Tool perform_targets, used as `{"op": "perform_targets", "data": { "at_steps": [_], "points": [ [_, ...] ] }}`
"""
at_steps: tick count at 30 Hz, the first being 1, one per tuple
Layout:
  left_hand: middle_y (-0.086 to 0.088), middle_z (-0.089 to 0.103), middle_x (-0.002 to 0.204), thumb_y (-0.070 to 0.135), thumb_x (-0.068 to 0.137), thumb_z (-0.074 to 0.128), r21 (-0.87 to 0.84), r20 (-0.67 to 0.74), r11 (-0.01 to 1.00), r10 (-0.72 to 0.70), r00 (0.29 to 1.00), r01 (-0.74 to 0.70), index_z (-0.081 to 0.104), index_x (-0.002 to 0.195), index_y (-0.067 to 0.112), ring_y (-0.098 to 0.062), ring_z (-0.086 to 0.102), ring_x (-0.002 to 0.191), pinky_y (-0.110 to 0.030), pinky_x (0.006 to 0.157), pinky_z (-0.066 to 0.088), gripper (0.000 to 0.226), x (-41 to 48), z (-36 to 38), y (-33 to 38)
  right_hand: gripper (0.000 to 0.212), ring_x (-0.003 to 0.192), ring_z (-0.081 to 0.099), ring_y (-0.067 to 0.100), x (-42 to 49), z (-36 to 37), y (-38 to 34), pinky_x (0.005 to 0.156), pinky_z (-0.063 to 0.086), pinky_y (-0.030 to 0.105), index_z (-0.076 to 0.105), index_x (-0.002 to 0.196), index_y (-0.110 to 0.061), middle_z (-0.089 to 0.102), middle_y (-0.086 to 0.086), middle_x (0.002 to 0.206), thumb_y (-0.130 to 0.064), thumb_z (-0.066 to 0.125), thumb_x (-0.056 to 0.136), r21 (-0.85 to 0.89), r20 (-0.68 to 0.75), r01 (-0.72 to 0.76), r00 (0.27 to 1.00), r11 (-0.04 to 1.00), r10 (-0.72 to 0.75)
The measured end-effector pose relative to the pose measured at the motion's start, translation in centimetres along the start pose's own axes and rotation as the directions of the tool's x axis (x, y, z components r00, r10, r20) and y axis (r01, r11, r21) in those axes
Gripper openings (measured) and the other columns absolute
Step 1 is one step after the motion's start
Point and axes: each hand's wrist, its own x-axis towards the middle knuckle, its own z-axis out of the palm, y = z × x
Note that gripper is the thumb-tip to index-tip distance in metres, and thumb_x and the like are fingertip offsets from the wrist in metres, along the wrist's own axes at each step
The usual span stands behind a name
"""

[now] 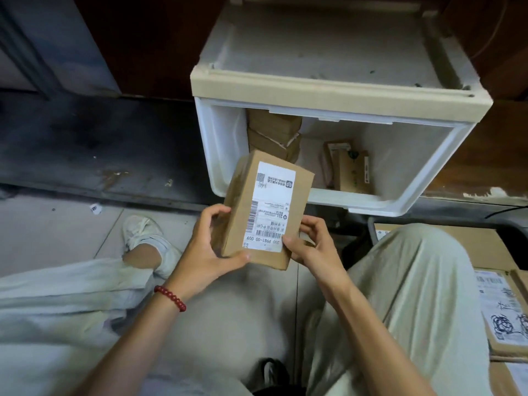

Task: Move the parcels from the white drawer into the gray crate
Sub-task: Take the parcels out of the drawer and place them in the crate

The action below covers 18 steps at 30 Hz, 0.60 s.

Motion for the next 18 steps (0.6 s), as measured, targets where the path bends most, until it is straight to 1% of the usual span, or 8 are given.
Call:
{"op": "perform_targets", "data": {
  "at_steps": [3,5,7,9,11,13,15,18],
  "points": [
    [0.027,0.041,0.131,0.035,0.051,0.08,0.02,0.001,1.0,-0.014,1.0,0.014,0.033,0.12,0.033,0.013,0.041,0.123,-0.009,0.097,0.038,0.084,-0.6,-0.9,-1.3,0.047,0.117,0.057,0.007,-0.1,0.4,0.3,0.094,0.05,0.023,0.045,0.119,-0.005,0.058,0.009,0.126,0.007,0.07,0.081,-0.067,0.094,0.115,0.99,0.991,-0.109],
    [0.026,0.039,0.13,0.027,0.051,0.085,0.034,-0.022,0.999,-0.041,0.999,0.042,0.03,0.121,0.035,0.023,0.037,0.118,0.0,0.093,0.033,0.089,-0.9,-1.3,-2.0,0.047,0.116,0.056,0.0,-0.3,0.6,0.5,0.095,0.046,0.016,0.046,0.116,-0.005,0.057,0.001,0.127,0.01,0.07,0.079,-0.145,0.146,0.198,0.973,0.969,-0.177],
    [0.024,0.042,0.128,0.003,0.06,0.088,-0.021,-0.049,0.997,-0.076,0.996,0.075,0.027,0.125,0.034,0.023,0.044,0.112,-0.002,0.089,0.039,0.095,-0.9,-1.5,-2.4,0.047,0.119,0.055,0.002,-0.3,0.8,0.5,0.091,0.049,0.017,0.049,0.116,-0.01,0.053,-0.011,0.132,0.007,0.072,0.079,-0.194,0.198,0.231,0.961,0.953,-0.192],
    [0.019,0.048,0.127,-0.007,0.066,0.081,-0.08,-0.081,0.993,-0.098,0.992,0.092,0.028,0.126,0.032,0.015,0.053,0.108,-0.009,0.082,0.048,0.089,-0.6,-1.6,-2.5,0.047,0.119,0.056,0.003,-0.4,1.1,0.2,0.084,0.054,0.023,0.052,0.116,-0.018,0.05,-0.018,0.136,0.002,0.074,0.079,-0.2,0.231,0.216,0.958,0.956,-0.169],
    [0.016,0.054,0.127,-0.001,0.068,0.081,-0.098,-0.111,0.99,-0.11,0.988,0.099,0.029,0.128,0.031,0.005,0.056,0.11,-0.017,0.084,0.051,0.085,-0.2,-1.9,-2.4,0.046,0.121,0.054,0.0,-0.4,1.4,0.1,0.091,0.051,0.024,0.055,0.116,-0.028,0.051,-0.023,0.135,-0.008,0.076,0.08,-0.231,0.255,0.231,0.952,0.945,-0.17],
    [0.017,0.06,0.122,0.013,0.067,0.085,-0.114,-0.134,0.988,-0.118,0.984,0.103,0.033,0.131,0.032,-0.001,0.058,0.112,-0.021,0.09,0.048,0.084,0.1,-2.4,-2.2,0.043,0.124,0.046,-0.008,-0.5,1.6,0.0,0.096,0.04,0.012,0.056,0.117,-0.035,0.052,-0.032,0.131,-0.018,0.075,0.082,-0.279,0.264,0.271,0.944,0.921,-0.198],
    [0.017,0.065,0.118,0.025,0.065,0.084,-0.133,-0.139,0.985,-0.126,0.982,0.107,0.038,0.132,0.034,0.0,0.06,0.109,-0.017,0.086,0.048,0.082,0.2,-2.7,-1.7,0.038,0.123,0.042,-0.016,-0.4,1.7,-0.1,0.095,0.033,0.003,0.056,0.121,-0.037,0.052,-0.036,0.127,-0.022,0.068,0.089,-0.277,0.252,0.286,0.943,0.917,-0.217],
    [0.016,0.065,0.119,0.039,0.068,0.083,-0.193,-0.073,0.976,-0.113,0.991,0.097,0.042,0.134,0.034,0.001,0.059,0.111,-0.011,0.079,0.05,0.078,0.2,-2.6,-0.7,0.036,0.127,0.045,-0.005,0.1,1.5,-0.3,0.108,0.035,0.022,0.053,0.131,-0.036,0.052,-0.02,0.137,-0.026,0.056,0.096,-0.141,0.21,0.212,0.961,0.967,-0.18]
  ]
}}
